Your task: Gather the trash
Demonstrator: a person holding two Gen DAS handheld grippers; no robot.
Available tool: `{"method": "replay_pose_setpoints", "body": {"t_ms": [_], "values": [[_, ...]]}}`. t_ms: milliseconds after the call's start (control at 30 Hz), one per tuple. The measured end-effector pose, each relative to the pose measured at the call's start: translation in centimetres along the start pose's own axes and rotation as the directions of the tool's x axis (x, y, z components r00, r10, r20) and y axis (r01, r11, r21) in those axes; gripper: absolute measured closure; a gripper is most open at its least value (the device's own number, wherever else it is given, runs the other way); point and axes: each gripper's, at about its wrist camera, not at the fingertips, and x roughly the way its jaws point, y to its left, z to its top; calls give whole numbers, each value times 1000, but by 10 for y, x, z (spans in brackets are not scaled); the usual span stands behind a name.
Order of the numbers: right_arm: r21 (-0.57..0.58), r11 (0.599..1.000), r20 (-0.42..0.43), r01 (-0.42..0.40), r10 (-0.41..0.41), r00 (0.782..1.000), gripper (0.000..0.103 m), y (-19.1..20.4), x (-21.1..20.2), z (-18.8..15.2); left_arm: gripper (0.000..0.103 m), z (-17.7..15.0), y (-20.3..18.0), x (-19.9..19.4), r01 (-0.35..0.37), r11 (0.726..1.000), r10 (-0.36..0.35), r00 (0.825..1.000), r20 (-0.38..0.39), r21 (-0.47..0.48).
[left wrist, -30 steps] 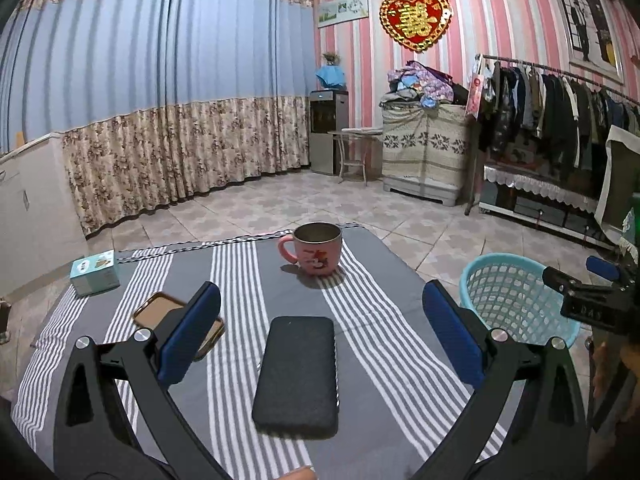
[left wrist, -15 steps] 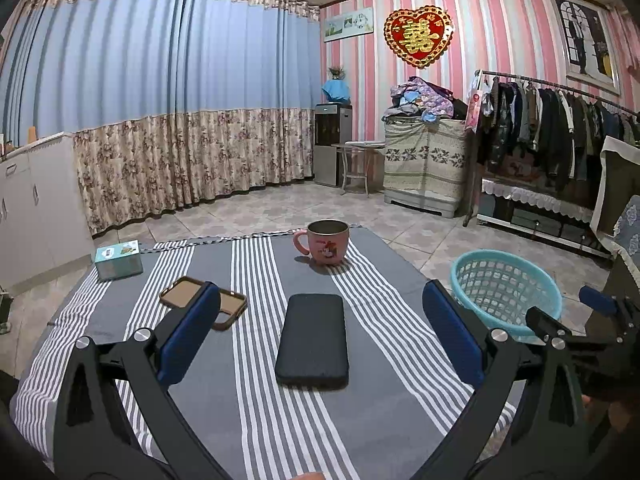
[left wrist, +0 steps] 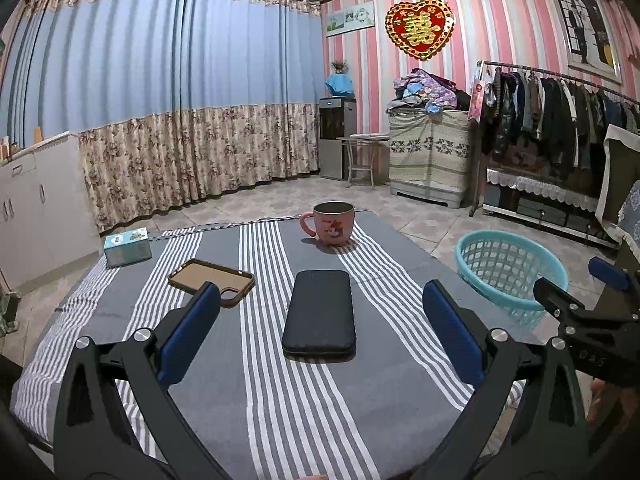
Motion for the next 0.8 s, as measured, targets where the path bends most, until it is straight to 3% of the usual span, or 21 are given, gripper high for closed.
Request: {"method": "replay_pose_setpoints", "body": {"t_ms": [800], "values": [[13,1000,16,5,-5,1000,4,-3,7,4,5,5,-9,3,-3,1000,3,1000,17,15]]}}
